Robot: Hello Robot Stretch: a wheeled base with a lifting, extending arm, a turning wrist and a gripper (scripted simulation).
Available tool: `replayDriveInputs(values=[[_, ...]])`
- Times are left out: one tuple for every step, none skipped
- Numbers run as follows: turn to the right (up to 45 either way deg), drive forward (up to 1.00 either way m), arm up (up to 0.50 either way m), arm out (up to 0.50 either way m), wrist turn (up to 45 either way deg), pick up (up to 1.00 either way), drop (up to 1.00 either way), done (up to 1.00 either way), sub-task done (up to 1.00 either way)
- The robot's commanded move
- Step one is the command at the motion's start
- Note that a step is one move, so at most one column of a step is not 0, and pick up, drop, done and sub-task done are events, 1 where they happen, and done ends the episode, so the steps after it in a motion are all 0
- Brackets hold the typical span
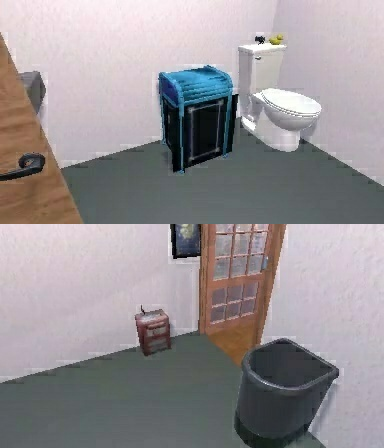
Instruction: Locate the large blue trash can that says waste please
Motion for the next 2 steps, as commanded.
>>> replayDriveInputs(values=[[0.0,0.70,0.00,0.00,0.0,0.00,0.00,0.00,0.00],[0.0,0.00,0.00,0.00,0.0,0.00,0.00,1.00,0.00]])
